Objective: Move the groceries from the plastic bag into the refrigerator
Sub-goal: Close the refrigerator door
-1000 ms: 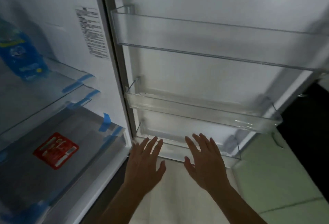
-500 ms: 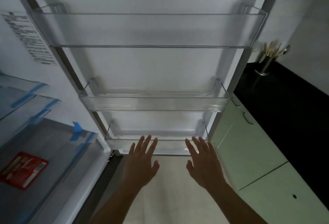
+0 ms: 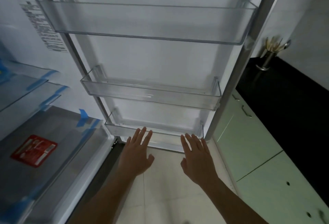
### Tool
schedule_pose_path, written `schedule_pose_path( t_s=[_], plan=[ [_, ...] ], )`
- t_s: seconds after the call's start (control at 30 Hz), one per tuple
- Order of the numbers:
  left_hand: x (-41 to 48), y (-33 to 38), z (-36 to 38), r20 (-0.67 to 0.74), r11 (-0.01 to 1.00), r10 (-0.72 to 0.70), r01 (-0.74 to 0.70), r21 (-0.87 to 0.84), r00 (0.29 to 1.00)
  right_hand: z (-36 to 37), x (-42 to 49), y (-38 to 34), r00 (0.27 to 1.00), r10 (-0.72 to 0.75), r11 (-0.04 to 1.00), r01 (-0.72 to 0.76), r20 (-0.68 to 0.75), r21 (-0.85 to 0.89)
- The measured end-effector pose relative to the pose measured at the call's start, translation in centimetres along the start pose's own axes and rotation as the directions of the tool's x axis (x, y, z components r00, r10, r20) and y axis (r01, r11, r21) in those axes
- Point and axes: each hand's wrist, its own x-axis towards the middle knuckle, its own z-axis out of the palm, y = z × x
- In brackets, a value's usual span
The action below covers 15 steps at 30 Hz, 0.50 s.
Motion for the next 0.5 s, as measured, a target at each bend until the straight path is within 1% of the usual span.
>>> schedule_pose_path(
  t_s=[0.17, 0.27, 0.37, 0.43, 0.5],
  plan=[
    [-3.1, -2.2, -0.8, 0.006, 0.999, 0.052, -0.052, 0.011, 0.999, -0.4, -3.7, -4.8, 0.999, 0.053, 0.998, -0.053, 0.001, -0.039],
    [-5.0, -2.8, -1.0, -0.021, 0.994, 0.103, -0.102, 0.042, 0.994, -1.0, -5.7, -8.8, 0.991, 0.134, 0.990, -0.133, 0.018, -0.042],
    [-7.9, -1.9, -0.4, -0.110, 0.973, 0.229, -0.225, 0.052, 0.967, -1.6, -7.3, -12.5, 0.984, 0.179, 0.983, -0.179, 0.010, -0.033],
    [-9.9, -1.1, 0.0, -0.176, 0.944, 0.331, -0.327, 0.053, 0.927, -2.2, -8.7, -14.1, 0.985, 0.171, 0.985, -0.171, 0.007, -0.001],
    [-11.7, -0.2, 0.4, -0.213, 0.918, 0.391, -0.397, 0.018, 0.895, -3.2, -10.6, -14.6, 0.988, 0.154, 0.988, -0.154, -0.008, 0.031]
  ],
)
